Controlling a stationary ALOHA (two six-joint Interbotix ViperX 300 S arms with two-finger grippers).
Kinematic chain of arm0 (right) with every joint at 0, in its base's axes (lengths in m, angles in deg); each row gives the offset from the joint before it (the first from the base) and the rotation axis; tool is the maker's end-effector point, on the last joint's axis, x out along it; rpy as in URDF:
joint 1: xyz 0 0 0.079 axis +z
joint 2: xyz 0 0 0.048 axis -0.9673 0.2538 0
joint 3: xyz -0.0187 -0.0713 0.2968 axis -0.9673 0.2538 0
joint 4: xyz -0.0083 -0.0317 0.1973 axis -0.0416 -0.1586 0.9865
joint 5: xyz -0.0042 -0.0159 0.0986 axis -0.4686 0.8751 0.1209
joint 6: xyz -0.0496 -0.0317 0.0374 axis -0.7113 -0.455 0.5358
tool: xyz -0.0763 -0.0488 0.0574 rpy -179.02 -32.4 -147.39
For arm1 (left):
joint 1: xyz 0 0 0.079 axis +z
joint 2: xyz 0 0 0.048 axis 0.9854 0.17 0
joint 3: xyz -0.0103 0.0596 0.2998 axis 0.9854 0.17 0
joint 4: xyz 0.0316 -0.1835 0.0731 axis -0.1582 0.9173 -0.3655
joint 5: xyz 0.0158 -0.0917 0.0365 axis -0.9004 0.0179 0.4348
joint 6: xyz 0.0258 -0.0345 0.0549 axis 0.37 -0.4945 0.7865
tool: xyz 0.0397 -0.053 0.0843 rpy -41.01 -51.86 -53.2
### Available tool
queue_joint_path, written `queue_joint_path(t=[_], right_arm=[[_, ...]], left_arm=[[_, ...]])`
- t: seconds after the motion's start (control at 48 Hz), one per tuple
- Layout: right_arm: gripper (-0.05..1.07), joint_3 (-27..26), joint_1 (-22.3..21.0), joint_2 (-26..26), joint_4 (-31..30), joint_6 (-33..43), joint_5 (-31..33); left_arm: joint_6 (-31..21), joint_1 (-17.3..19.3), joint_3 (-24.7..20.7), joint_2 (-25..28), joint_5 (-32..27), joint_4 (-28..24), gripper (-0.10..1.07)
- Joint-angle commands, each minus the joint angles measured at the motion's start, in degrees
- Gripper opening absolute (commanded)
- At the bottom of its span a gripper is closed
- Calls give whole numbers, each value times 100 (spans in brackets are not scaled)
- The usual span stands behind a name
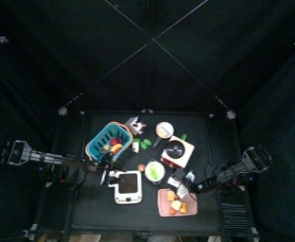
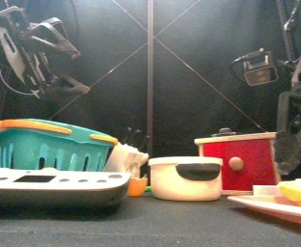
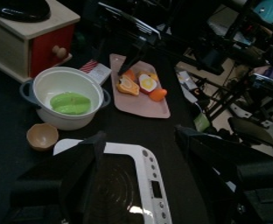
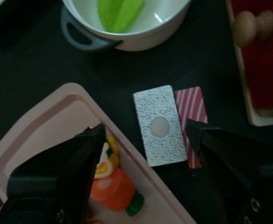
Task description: Grab green sushi roll
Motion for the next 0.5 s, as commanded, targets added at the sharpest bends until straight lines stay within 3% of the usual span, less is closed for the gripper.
queue_joint_path(t=[0.0,0.208,0.479], right_arm=[[101,-167,9,-141,-264,-9,-70],[101,-422,70,-176,-967,-9,-290],[101,-800,-220,-141,-2329,0,-211]], left_arm=[[18,9,-237,-105,-193,-62,97],[0,167,-431,-729,-1626,-132,97],[9,308,-589,-1424,-4579,-545,97]])
